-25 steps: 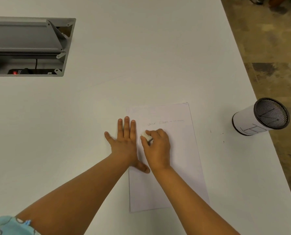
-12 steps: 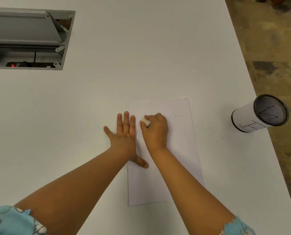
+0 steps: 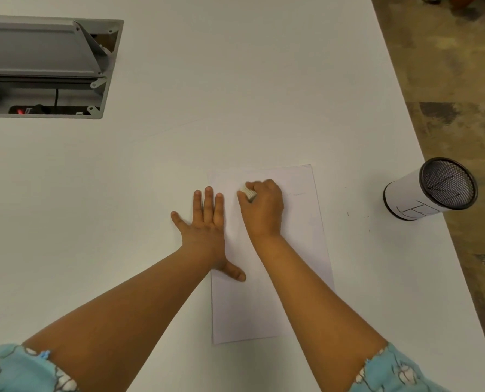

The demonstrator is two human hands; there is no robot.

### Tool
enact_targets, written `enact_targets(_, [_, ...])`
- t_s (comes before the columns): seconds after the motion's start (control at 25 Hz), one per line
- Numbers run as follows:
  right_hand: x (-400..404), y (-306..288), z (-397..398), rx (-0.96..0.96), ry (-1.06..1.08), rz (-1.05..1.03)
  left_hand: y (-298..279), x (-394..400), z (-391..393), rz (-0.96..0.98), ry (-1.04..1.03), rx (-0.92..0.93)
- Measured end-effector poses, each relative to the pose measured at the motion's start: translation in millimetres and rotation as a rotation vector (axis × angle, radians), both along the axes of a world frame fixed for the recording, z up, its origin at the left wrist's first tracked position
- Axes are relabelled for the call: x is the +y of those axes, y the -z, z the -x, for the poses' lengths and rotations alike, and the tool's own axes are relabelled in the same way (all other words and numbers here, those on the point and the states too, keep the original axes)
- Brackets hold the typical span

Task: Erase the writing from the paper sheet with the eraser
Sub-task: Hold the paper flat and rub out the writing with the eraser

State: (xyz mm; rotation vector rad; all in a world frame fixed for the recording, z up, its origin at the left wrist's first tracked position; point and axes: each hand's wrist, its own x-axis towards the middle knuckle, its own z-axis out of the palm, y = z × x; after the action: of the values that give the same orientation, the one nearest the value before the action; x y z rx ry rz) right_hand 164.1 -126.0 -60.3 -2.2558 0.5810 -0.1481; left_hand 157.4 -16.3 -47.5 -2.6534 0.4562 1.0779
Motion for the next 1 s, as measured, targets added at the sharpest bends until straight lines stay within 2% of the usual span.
enact_targets(0.08, [-2, 0, 0, 0.01, 0.006, -0.008, -1, 0, 1, -0.001, 0.0, 0.002])
enact_targets(0.24, [3, 0, 51, -0.015, 0.057, -0.018, -1, -1, 1, -0.006, -0.004, -0.008])
enact_targets(0.48, [-5, -2, -5, 0.006, 0.029, -0.02, -5, -2, 0, -0.039, 0.007, 0.01])
enact_targets(0.68, [-1, 0, 46, -0.017, 0.048, -0.007, -6, -4, 0, -0.053, 0.003, 0.019])
enact_targets(0.88, [-12, -3, 0, 0.012, 0.047, -0.007, -6, -4, 0, -0.046, 0.005, 0.016])
enact_targets(1.0, [-10, -2, 30, 0.005, 0.084, -0.017, -6, -4, 0, -0.044, 0.003, 0.014])
